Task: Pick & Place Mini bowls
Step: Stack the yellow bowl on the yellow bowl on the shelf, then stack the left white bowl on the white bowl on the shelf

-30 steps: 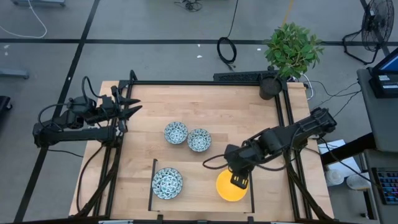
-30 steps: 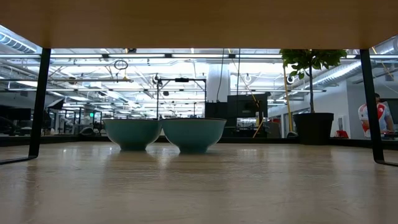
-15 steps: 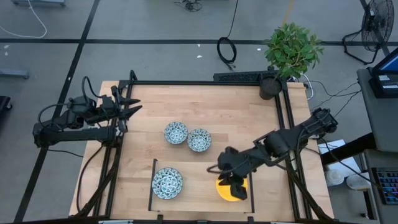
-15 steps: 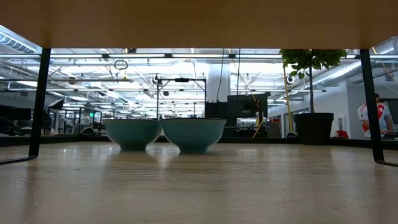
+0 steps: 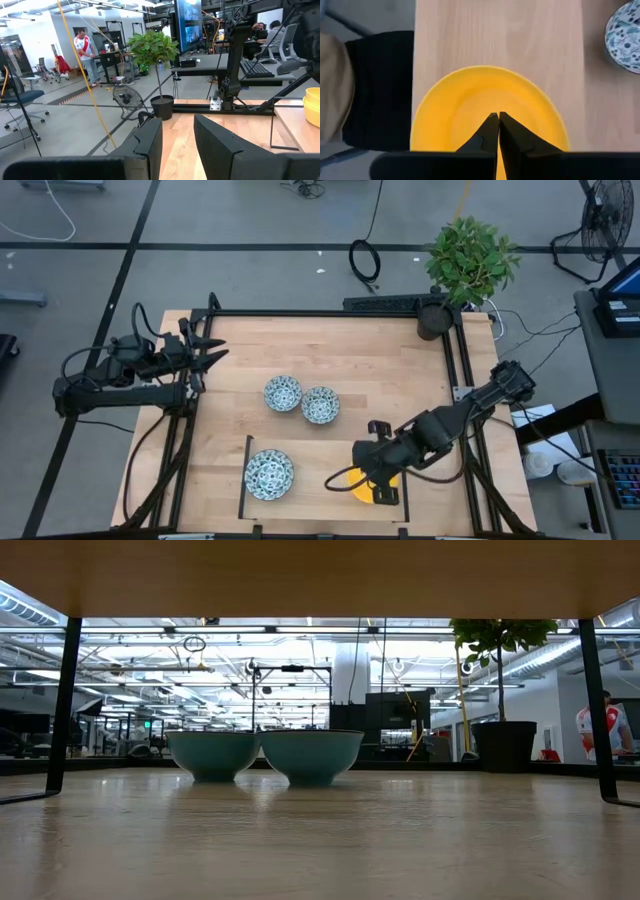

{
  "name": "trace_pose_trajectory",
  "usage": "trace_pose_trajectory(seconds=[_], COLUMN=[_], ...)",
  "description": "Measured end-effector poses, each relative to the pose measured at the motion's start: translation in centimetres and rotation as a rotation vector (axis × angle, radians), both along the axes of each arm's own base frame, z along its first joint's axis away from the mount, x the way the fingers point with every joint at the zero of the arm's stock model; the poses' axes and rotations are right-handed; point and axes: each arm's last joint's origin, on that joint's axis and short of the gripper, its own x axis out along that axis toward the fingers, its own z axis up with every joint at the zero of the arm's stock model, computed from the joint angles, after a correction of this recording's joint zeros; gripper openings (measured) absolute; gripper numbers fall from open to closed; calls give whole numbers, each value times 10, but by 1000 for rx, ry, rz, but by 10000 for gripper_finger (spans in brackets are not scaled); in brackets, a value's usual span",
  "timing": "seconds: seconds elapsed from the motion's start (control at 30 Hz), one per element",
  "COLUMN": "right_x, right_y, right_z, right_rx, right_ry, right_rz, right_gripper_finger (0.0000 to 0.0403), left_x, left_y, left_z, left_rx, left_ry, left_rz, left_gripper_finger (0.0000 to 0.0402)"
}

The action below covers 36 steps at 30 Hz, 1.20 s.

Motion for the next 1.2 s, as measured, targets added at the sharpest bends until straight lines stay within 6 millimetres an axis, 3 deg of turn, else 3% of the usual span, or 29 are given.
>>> trace_pose_trajectory(seconds=[0.23, 0.6, 0.87, 1.2], right_x=[6, 2, 1, -10], right_y=[3, 1, 1, -6], right_z=[-25, -47, -45, -26], right_rx=[-36, -56, -48, 3], right_ry=[73, 146, 141, 102], right_rz=[-4, -46, -52, -93], right_gripper_finger=[0, 0, 0, 0], left_x=[0, 0, 0, 0], left_y=[0, 0, 0, 0], left_z=[0, 0, 0, 0], left_rx=[0, 0, 0, 0], left_ry=[0, 0, 0, 0], left_rz=[0, 0, 0, 0], left_gripper_finger=[118, 118, 118, 118])
